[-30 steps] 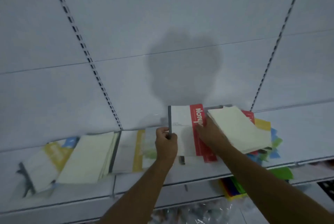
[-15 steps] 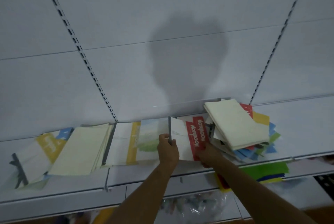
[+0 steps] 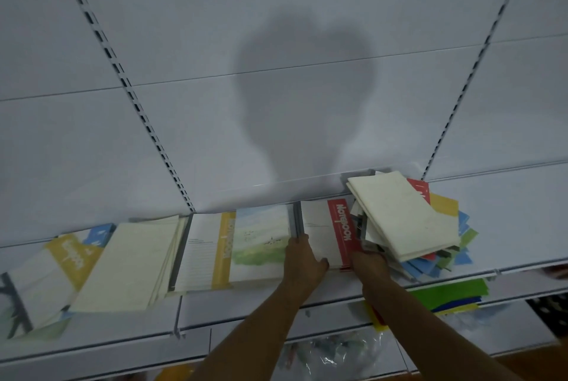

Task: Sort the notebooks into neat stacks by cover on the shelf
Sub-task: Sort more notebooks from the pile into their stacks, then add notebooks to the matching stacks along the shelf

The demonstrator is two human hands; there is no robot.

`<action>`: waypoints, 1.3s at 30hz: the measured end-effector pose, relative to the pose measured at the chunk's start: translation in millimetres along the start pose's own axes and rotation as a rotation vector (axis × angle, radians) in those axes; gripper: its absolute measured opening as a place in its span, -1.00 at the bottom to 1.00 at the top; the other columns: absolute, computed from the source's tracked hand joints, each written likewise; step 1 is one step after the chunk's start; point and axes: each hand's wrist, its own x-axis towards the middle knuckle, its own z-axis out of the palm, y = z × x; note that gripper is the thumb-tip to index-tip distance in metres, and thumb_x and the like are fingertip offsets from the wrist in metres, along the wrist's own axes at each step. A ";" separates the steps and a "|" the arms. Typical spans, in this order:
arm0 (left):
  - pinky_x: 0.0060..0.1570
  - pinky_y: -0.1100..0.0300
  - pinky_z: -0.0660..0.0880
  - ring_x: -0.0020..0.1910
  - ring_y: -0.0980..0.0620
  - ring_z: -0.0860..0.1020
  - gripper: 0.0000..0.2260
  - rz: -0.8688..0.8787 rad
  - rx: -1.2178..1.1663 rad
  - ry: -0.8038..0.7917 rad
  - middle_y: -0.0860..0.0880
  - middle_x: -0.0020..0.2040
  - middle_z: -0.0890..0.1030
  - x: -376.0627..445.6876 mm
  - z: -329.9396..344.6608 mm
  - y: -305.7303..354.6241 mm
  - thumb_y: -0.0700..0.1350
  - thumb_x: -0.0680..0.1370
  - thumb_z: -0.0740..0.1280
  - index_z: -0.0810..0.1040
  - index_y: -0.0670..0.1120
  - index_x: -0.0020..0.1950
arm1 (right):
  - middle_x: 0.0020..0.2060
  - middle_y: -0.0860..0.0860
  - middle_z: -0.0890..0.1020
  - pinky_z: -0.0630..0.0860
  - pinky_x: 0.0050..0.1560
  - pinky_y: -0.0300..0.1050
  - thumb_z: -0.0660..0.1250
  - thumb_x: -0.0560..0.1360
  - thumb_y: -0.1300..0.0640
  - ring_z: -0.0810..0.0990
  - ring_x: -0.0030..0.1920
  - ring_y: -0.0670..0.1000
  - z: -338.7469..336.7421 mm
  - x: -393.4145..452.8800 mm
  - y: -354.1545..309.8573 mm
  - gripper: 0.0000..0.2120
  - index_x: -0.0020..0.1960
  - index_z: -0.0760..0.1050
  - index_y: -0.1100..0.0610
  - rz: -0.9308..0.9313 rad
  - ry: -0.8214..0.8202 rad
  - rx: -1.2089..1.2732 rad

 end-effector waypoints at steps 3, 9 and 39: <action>0.21 0.13 0.39 0.26 -0.12 0.39 -0.46 -0.034 0.010 0.012 -0.18 0.25 0.40 -0.8 -1.6 4.5 -0.02 0.52 0.34 0.28 -0.18 0.43 | 0.00 0.17 0.61 0.51 0.21 0.09 0.32 0.53 0.13 0.58 0.04 0.18 4.4 -4.2 -4.6 -0.74 0.14 0.53 0.26 0.005 0.009 0.021; 0.05 0.16 0.39 0.13 -0.10 0.45 -0.69 -0.023 -0.001 0.091 -0.17 0.15 0.45 -0.6 -13.5 6.3 -0.11 0.53 0.29 0.40 -0.21 0.22 | 0.05 0.17 0.58 0.47 0.23 0.07 0.27 0.51 0.00 0.53 0.08 0.17 18.3 -18.3 -9.9 -0.63 0.17 0.48 0.25 0.016 0.090 -0.308; -0.36 0.26 0.49 -0.30 0.08 0.59 -0.85 -0.898 0.099 0.591 0.07 -0.30 0.57 -414.0 -310.1 -252.4 -0.01 0.45 0.28 0.51 0.01 -0.31 | 0.29 0.06 0.48 0.35 0.27 0.01 0.12 0.56 -0.18 0.46 0.27 0.10 356.3 -479.5 35.8 -0.53 0.36 0.38 0.04 -1.720 -1.194 -1.094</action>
